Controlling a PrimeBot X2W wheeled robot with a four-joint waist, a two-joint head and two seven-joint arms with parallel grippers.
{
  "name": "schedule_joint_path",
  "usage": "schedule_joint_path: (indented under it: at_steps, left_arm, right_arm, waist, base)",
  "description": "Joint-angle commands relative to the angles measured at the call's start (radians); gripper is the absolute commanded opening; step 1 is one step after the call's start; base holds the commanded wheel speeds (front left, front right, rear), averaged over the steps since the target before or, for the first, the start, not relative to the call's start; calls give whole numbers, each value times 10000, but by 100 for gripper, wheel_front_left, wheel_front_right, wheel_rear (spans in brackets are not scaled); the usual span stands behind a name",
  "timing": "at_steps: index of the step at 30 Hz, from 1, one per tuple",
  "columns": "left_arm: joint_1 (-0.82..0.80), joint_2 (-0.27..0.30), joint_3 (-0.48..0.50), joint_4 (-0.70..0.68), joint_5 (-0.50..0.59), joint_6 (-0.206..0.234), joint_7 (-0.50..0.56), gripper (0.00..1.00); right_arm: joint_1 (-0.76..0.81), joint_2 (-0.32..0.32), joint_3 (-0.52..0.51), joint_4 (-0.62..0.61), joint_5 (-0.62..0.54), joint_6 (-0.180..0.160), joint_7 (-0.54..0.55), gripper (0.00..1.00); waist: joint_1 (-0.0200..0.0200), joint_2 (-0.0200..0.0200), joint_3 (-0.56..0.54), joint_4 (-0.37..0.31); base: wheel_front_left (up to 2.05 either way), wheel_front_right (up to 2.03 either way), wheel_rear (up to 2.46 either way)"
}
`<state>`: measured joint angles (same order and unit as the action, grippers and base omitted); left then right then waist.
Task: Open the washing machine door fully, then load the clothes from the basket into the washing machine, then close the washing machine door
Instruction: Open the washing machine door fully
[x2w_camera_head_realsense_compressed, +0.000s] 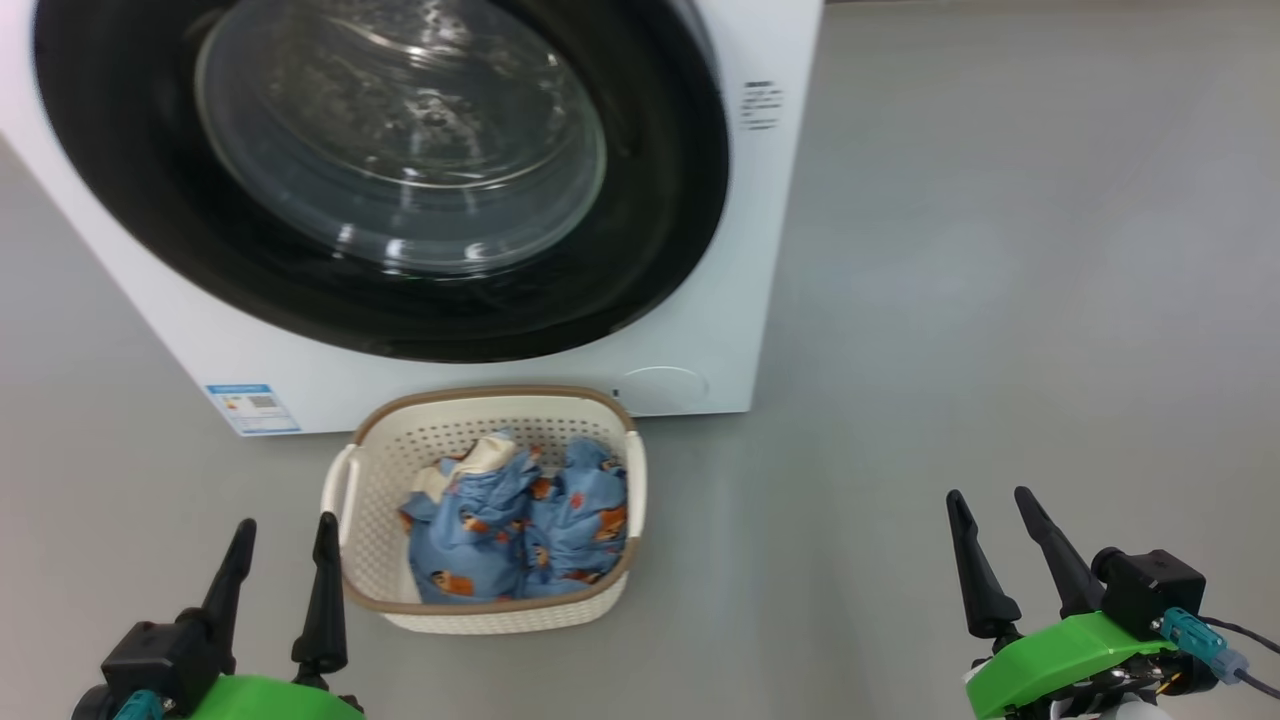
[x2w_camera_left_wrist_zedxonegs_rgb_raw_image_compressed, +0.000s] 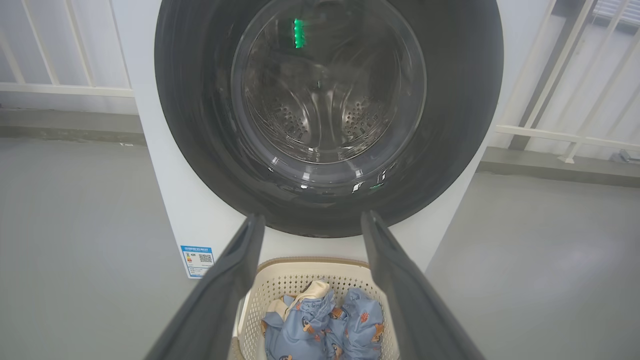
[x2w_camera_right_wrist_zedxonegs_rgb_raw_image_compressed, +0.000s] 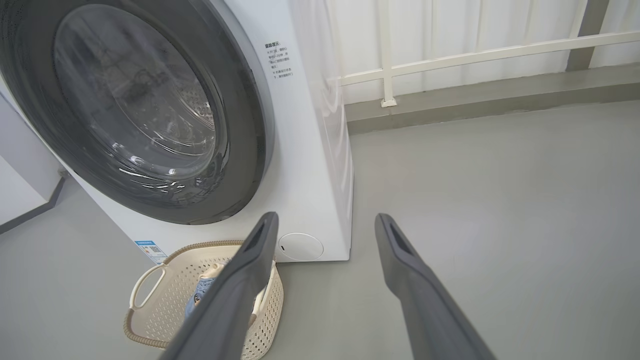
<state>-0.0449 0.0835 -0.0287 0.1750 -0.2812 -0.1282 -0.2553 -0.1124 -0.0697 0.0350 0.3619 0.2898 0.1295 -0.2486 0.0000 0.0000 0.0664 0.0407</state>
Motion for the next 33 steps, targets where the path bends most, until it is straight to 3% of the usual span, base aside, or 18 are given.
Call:
schedule_joint_path:
  at_steps: [1, 10, 25, 26, 27, 28, 29, 31, 32, 33]
  left_arm:
    - [-394, 221, 314, -317, -59, -25, -65, 100]
    - [-382, 302, 228, -343, -108, -25, -65, 100]
    - [-374, 202, 198, -366, -164, -25, -65, 100]
    - [-380, 188, 197, -362, -175, -25, -65, 100]
    - [-384, 173, 196, -357, -184, -25, -65, 100]
    - [-384, 173, 196, -357, -184, -25, -65, 100]
    - [-384, 155, 192, -357, -188, -25, -65, 100]
    - [-393, 115, 175, -357, -192, -25, -65, 100]
    - [-405, 99, 167, -358, -196, -25, -65, 100]
    - [-446, 68, 166, -356, -214, -25, -65, 100]
  right_arm:
    - [-287, -68, 208, -271, -205, 12, -132, 100]
    - [-278, -60, 193, -296, -202, 12, -132, 100]
    - [-513, -25, 357, -286, 66, 12, -132, 100]
    - [-576, -12, 360, -293, 184, 12, -132, 80]
    - [-642, 1, 383, -287, 313, 12, -132, 49]
    - [-642, 1, 383, -287, 313, 12, -132, 49]
    - [-715, 12, 415, -281, 437, 12, -132, 31]
    - [-882, 33, 443, -263, 724, 12, -132, 6]
    - [-980, 45, 443, -252, 911, 12, -132, 0]
    - [-1200, 68, 426, -237, 1297, 12, -132, 0]
  waist:
    - [0, 0, -12, -6]
    - [0, 0, 0, -17]
    - [0, 0, 117, 36]
    - [0, 0, 137, 40]
    - [0, 0, 156, 45]
    - [0, 0, 156, 45]
    - [0, 0, 178, 50]
    - [0, 0, 223, 76]
    - [0, 0, 255, 90]
    - [0, 0, 324, 126]
  base:
    - [104, 104, -207]
    - [64, 64, -129]
    - [4, 4, -7]
    - [0, 0, 0]
    - [0, 0, 0]
    - [0, 0, 0]
    - [0, 0, 0]
    - [0, 0, 0]
    - [0, 0, 0]
    - [0, 0, 0]
